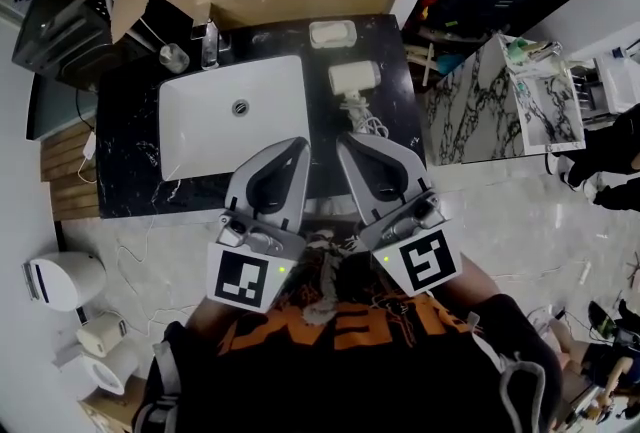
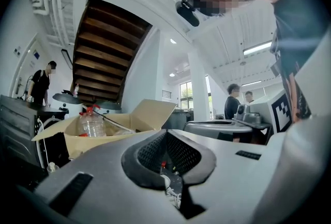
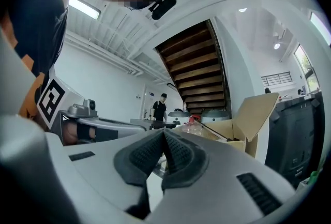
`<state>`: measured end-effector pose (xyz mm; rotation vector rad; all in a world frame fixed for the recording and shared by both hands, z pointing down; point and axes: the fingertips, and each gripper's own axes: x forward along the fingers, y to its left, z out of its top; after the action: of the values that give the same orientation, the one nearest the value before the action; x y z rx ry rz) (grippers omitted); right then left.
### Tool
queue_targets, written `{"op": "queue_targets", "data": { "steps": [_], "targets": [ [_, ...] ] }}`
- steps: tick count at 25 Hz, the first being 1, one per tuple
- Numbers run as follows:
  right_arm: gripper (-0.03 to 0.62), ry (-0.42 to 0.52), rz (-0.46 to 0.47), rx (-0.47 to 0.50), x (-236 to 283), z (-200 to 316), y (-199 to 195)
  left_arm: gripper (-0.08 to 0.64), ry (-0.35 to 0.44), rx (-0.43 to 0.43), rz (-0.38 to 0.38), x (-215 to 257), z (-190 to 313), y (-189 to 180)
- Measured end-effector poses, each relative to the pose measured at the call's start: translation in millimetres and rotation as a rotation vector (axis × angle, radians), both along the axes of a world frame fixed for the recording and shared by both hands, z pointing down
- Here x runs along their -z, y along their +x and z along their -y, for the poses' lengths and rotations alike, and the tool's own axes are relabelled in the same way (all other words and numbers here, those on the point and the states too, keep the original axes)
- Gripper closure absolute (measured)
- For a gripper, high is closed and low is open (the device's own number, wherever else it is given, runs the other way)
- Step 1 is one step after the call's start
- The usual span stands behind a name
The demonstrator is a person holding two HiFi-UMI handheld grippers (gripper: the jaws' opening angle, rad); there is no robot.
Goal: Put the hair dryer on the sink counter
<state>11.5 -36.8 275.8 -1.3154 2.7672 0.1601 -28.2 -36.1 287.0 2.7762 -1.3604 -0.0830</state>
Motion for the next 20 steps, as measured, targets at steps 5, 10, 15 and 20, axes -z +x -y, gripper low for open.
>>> {"op": "queue_targets", "data": {
  "steps": [5,10,15,20],
  "targets": [
    [0.580,-0.015,-0.015,0.011,-4.4,-0.7,-4.5,0.538,-0.011,-0.012,0.004,-3.3,1.4,1.2],
    [0.580,-0.023,-0.020,0.000,-8.9,1.9,-1.2,0.538,-0.017,-0.024,0.000,-7.5,5.8,6.6],
    [0.580,-0.026,-0.026,-0.015,-9.9,5.3,5.5,0.538,-0.015,-0.044,0.002,-6.5,7.6,13.5],
    [0.580,-0.026,-0.019,-0.018,-7.6,7.2,8.4,0.538,-0.017,-0.047,0.005,-4.7,8.9,16.8]
  ]
}}
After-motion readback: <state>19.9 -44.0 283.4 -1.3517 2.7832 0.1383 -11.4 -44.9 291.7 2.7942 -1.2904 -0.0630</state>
